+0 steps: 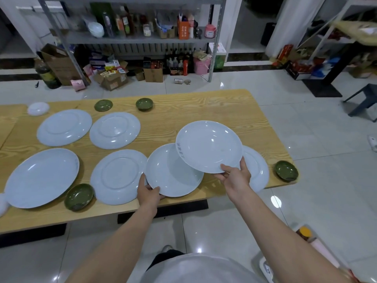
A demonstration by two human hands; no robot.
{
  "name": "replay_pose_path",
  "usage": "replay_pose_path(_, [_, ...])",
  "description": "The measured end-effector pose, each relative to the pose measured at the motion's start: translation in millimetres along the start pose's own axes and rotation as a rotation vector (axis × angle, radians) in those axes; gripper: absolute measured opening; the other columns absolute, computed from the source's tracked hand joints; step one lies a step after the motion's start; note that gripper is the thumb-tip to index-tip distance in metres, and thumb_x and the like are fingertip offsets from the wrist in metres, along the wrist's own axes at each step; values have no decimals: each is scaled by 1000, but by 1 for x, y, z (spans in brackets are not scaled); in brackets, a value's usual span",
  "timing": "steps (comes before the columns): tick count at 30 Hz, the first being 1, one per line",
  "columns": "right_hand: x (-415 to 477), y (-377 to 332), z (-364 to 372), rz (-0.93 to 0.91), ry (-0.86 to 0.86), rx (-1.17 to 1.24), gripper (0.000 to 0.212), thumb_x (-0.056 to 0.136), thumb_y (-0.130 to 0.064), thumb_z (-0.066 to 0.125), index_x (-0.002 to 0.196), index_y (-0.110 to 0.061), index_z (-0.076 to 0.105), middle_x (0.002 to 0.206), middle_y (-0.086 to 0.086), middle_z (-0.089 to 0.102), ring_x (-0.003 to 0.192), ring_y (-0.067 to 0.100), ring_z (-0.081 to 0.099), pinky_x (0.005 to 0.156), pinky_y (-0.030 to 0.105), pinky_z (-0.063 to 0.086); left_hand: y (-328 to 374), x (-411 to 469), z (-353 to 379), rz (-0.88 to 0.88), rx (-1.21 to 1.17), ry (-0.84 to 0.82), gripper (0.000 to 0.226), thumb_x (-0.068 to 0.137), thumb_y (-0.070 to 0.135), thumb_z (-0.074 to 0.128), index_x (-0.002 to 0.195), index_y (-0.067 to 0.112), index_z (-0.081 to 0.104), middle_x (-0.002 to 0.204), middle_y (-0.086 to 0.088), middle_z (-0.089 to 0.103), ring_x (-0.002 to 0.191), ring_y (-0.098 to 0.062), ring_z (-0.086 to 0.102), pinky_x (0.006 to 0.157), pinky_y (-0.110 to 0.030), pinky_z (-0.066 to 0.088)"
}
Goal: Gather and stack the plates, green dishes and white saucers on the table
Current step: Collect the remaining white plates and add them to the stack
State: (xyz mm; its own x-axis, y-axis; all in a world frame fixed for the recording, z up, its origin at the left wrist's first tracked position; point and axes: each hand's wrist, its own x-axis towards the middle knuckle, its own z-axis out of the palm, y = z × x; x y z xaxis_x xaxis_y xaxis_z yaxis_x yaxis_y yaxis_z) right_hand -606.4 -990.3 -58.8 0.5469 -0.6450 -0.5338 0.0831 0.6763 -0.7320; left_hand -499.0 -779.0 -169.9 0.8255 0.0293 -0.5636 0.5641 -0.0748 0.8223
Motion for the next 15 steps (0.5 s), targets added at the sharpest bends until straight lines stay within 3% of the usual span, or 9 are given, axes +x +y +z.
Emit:
replay_pose_path(5, [-2, -6, 6, -10, -43, -21, 86, 81, 20, 61, 146, -33, 45, 128, 2, 62, 106, 35, 68, 83, 52, 59, 6, -9, 1, -41, -209, -24, 87, 85, -21, 57, 153, 28, 33, 111, 0, 59, 107, -34, 64, 58, -31, 61])
replay_pose_path(15, [-26, -27, 30, -122, -205, -92, 94, 81, 16, 64, 153, -36, 35, 125, 6, 66, 100, 30, 72, 78, 48, 61, 58, -62, -18, 104, -511, 21, 85, 84, -18, 60, 153, 26, 34, 108, -13, 60, 102, -29, 68, 65, -35, 61])
